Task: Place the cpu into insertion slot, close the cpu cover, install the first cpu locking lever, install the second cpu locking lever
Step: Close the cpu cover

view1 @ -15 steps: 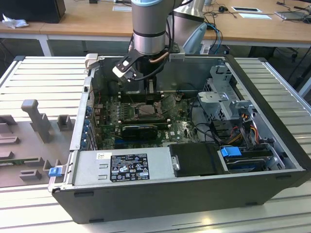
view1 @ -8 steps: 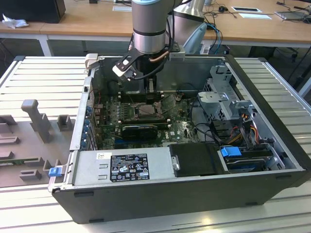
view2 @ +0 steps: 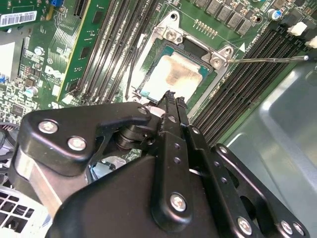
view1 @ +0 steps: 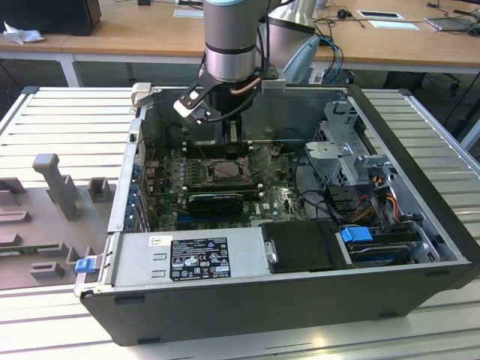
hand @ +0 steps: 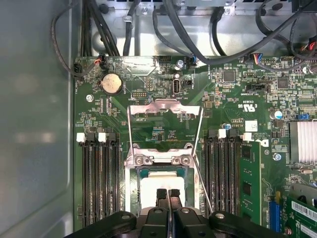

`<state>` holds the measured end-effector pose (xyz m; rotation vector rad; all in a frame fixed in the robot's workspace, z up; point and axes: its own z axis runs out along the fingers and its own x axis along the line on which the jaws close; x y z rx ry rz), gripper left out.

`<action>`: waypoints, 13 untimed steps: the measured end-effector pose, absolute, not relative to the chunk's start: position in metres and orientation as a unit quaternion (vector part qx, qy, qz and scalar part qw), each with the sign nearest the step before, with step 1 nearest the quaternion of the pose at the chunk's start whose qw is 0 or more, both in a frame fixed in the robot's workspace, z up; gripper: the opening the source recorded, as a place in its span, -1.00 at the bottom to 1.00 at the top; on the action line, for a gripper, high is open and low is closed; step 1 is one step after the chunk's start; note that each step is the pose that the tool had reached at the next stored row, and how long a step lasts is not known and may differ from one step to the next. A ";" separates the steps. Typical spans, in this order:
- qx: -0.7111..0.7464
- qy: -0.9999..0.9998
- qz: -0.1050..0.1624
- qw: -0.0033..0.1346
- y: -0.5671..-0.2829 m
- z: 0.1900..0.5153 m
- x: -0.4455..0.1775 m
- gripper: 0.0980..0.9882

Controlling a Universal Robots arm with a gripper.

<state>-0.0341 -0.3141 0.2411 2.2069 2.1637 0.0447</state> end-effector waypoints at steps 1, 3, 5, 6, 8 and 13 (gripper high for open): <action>0.714 0.700 0.015 0.025 -0.314 0.241 -0.034 -0.89; 0.714 0.700 0.014 0.025 -0.314 0.241 -0.031 -0.89; 0.714 0.700 0.014 0.025 -0.314 0.241 -0.029 -0.89; 0.714 0.700 0.014 0.025 -0.315 0.241 -0.028 -0.89; 0.714 0.699 0.014 0.025 -0.315 0.241 -0.027 -0.89; 0.715 0.699 0.014 0.025 -0.315 0.260 -0.027 -0.89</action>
